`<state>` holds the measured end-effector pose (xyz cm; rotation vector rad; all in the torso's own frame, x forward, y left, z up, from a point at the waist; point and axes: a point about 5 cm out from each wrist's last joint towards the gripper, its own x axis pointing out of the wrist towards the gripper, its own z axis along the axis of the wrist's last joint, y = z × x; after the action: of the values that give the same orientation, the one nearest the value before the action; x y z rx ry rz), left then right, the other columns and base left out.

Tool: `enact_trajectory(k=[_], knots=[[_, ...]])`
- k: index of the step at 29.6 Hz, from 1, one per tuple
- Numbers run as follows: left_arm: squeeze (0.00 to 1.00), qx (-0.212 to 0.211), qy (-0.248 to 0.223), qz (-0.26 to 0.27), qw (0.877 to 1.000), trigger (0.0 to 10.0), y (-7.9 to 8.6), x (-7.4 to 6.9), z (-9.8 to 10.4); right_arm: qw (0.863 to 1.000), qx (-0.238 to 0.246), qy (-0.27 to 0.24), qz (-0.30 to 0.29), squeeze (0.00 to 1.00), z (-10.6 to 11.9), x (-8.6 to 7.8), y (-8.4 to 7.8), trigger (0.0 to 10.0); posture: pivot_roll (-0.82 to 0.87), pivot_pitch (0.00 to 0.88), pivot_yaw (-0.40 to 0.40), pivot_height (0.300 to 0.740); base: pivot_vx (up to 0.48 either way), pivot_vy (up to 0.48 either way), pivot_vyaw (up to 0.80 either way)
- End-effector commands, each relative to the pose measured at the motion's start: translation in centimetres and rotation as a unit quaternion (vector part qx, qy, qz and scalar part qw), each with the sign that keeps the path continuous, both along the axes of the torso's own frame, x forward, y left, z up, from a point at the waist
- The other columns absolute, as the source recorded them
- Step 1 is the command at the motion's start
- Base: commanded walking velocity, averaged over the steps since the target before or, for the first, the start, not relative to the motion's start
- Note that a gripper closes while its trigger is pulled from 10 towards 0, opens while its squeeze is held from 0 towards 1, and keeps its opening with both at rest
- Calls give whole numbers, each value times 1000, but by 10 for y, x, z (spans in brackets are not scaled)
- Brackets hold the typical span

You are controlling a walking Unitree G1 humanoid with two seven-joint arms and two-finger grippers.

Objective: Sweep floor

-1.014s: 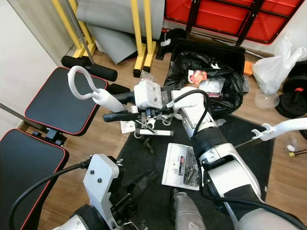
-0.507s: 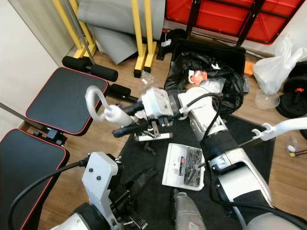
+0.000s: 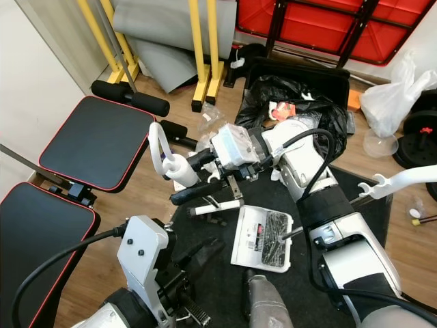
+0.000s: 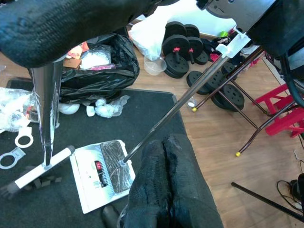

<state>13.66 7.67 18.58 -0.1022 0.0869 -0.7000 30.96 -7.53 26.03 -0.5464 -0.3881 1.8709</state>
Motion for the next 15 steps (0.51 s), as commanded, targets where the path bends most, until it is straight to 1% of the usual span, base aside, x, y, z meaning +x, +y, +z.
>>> enact_trajectory(k=[1, 5, 7, 10, 12, 13, 15], knots=[[0, -1, 16, -5, 1000, 10000, -2, -2, -4, 1000, -5, 10, 14, 0, -3, -4, -1, 10000, 39, 308, -89, 740, 0, 0, 0], [0, -1, 16, -4, 1000, 10000, -1, -2, -4, 1000, -6, 18, 17, 0, 0, -6, -3, 10000, 37, 310, -86, 740, 0, 0, 0], [0, -2, 17, -4, 1000, 10000, -1, -1, -4, 1000, -2, 26, 15, 0, 7, -6, -5, 10000, 35, 310, -85, 740, 0, 0, 0], [0, -2, 17, -4, 1000, 10000, -1, -1, -4, 1000, -2, 26, 15, 0, 7, -6, -5, 10000, 35, 310, -85, 740, 0, 0, 0], [0, -3, 17, -5, 1000, 10000, -1, -1, -5, 999, 1, 30, 12, 0, 10, -6, -6, 10000, 34, 308, -84, 740, 0, 0, 0], [0, -3, 17, -5, 1000, 10000, -1, -1, -5, 999, 12, 38, 7, 0, 16, -5, -7, 10000, 33, 305, -83, 740, 0, 0, 0], [0, -3, 17, -5, 1000, 10000, -1, -1, -5, 999, 12, 38, 7, 0, 16, -5, -7, 10000, 33, 305, -83, 740, 0, 0, 0]])
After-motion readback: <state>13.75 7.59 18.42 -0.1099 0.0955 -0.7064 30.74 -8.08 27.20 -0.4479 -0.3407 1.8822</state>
